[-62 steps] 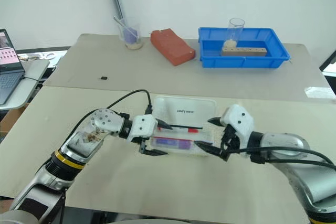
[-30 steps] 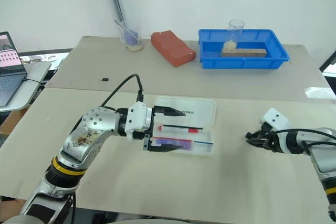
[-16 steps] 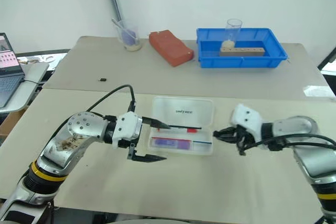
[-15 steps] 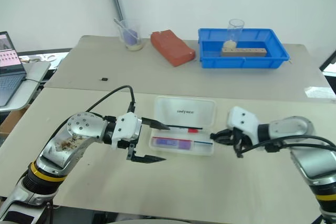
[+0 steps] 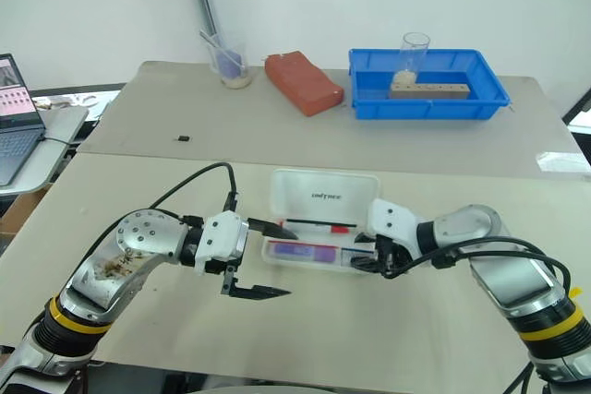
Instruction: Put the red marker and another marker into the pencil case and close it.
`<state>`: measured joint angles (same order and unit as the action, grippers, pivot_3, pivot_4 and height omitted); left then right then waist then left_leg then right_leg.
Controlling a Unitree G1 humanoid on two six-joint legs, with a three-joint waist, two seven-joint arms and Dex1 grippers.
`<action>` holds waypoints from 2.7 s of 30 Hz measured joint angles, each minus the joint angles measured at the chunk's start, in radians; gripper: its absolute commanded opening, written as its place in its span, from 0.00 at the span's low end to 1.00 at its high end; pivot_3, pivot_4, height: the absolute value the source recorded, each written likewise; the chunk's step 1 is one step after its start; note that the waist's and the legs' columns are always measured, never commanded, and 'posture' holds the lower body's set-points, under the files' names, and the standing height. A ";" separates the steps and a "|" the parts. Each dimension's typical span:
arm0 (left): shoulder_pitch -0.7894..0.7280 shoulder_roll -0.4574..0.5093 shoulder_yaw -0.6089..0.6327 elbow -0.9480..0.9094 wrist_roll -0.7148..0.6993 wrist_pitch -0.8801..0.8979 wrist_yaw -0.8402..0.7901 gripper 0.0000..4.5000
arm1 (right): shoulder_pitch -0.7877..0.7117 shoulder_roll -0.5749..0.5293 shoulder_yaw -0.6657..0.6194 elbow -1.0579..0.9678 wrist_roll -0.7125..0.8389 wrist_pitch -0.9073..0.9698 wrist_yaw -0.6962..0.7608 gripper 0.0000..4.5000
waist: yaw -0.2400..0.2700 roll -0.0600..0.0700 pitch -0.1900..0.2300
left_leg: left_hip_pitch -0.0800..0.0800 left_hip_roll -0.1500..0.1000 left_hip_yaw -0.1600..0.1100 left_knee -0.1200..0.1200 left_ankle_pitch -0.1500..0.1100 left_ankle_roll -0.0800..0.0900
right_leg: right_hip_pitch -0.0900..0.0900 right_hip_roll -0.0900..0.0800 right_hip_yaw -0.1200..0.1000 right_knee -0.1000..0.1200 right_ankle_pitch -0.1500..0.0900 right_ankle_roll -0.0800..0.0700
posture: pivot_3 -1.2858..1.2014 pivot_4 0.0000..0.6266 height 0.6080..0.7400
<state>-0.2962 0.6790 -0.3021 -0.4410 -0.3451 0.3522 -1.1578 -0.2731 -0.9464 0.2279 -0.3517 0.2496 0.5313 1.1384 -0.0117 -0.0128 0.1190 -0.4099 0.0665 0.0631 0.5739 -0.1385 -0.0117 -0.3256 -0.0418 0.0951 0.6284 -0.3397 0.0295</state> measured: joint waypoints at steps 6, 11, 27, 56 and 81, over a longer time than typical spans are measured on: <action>-0.030 0.050 0.059 0.062 -0.037 0.058 -0.009 0.88 | -0.006 0.034 -0.145 -0.061 0.137 0.118 -0.040 1.00 | 0.000 0.000 0.000 | 0.000 0.000 -0.001 0.000 0.000 0.000 | -0.001 0.000 0.000 0.001 0.000 0.000 | 0.52 0.24 1.00; -0.254 -0.066 0.191 0.327 -0.076 0.148 0.125 0.38 | -0.069 0.099 -0.305 -0.195 0.284 0.278 -0.190 1.00 | 0.007 -0.001 0.000 | -0.001 0.000 -0.002 0.000 0.000 0.000 | -0.006 0.000 -0.002 0.001 0.000 0.000 | 0.52 0.24 1.00; -0.647 -0.318 0.099 1.183 0.194 -0.076 0.161 0.01 | -0.139 0.160 -0.357 -0.330 0.386 0.439 -0.470 1.00 | 0.003 0.002 -0.003 | -0.011 -0.002 -0.005 0.000 0.001 0.001 | -0.011 0.003 -0.001 0.003 0.001 0.001 | 0.52 0.24 1.00; -0.349 -0.206 -0.145 0.629 0.338 -0.216 -0.110 0.01 | 0.187 0.033 -0.351 -0.273 0.302 0.321 -0.414 1.00 | -0.001 0.004 -0.005 | -0.009 -0.001 -0.005 0.002 0.001 0.002 | -0.007 0.004 0.001 0.002 0.002 0.001 | 0.52 0.24 1.00; -0.083 0.078 0.333 0.471 0.162 -0.041 0.146 0.98 | 0.289 -0.030 -0.450 -0.007 0.180 0.015 -0.212 1.00 | 0.006 0.002 -0.004 | -0.005 0.000 -0.001 0.000 0.001 0.001 | -0.009 0.000 -0.001 0.002 0.001 0.000 | 0.52 0.24 1.00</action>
<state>-0.3791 0.7566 0.0309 0.0303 -0.1829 0.3115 -1.0121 0.0156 -0.9762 -0.2220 -0.3592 0.4298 0.5466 0.9265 -0.0061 -0.0112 0.1154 -0.4149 0.0663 0.0624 0.5738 -0.1375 -0.0102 -0.3344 -0.0422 0.0944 0.6302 -0.3385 0.0298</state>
